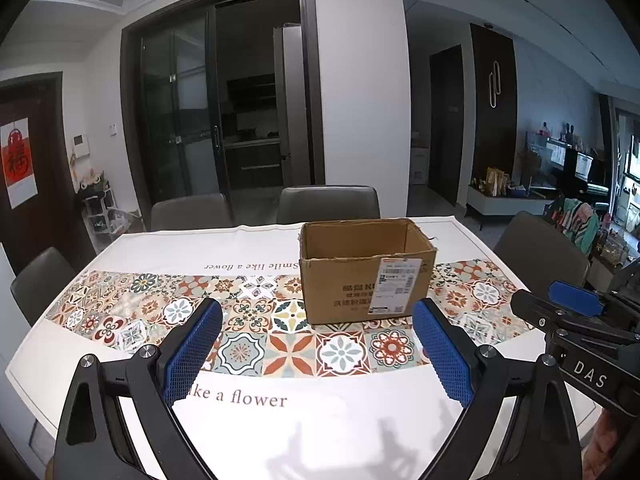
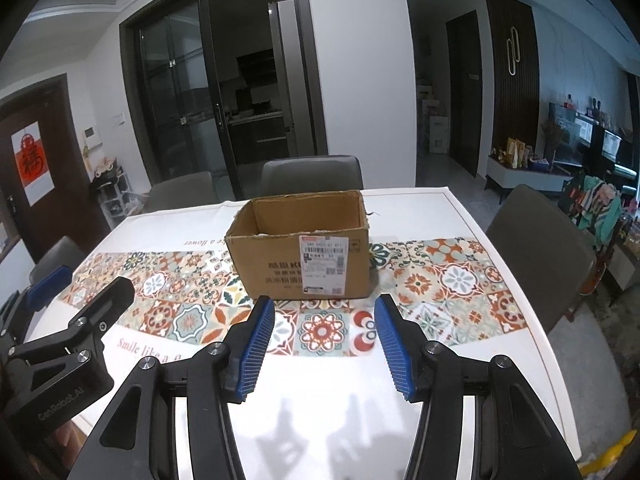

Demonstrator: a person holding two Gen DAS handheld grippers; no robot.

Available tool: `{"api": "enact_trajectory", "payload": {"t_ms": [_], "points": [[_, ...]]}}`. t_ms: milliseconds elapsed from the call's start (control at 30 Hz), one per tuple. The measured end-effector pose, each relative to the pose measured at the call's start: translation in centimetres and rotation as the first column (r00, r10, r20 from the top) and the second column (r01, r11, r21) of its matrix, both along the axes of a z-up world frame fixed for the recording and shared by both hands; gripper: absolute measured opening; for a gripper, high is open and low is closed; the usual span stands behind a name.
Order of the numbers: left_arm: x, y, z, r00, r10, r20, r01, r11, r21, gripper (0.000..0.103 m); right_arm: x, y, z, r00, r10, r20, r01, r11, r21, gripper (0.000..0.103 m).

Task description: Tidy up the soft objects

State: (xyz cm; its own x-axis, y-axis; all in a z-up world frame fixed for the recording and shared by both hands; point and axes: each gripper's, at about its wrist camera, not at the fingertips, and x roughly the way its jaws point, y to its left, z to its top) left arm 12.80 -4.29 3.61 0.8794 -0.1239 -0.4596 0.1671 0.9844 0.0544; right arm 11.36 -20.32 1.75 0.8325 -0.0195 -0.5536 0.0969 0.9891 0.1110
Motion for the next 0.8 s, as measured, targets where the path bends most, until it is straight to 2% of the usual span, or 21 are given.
{"api": "enact_trajectory", "payload": {"t_ms": [433, 800], "points": [[-4.7, -0.5, 0.9, 0.999, -0.005, 0.033, 0.005, 1.0, 0.007, 0.097, -5.2, -0.5, 0.5, 1.0, 0.009, 0.019, -0.01, 1.0, 0.002, 0.054], [-6.2, -0.5, 1.3, 0.999, -0.009, 0.04, 0.009, 1.0, 0.003, 0.098, -6.8, -0.1, 1.0, 0.999, 0.02, 0.039, -0.02, 1.0, -0.003, 0.054]]}}
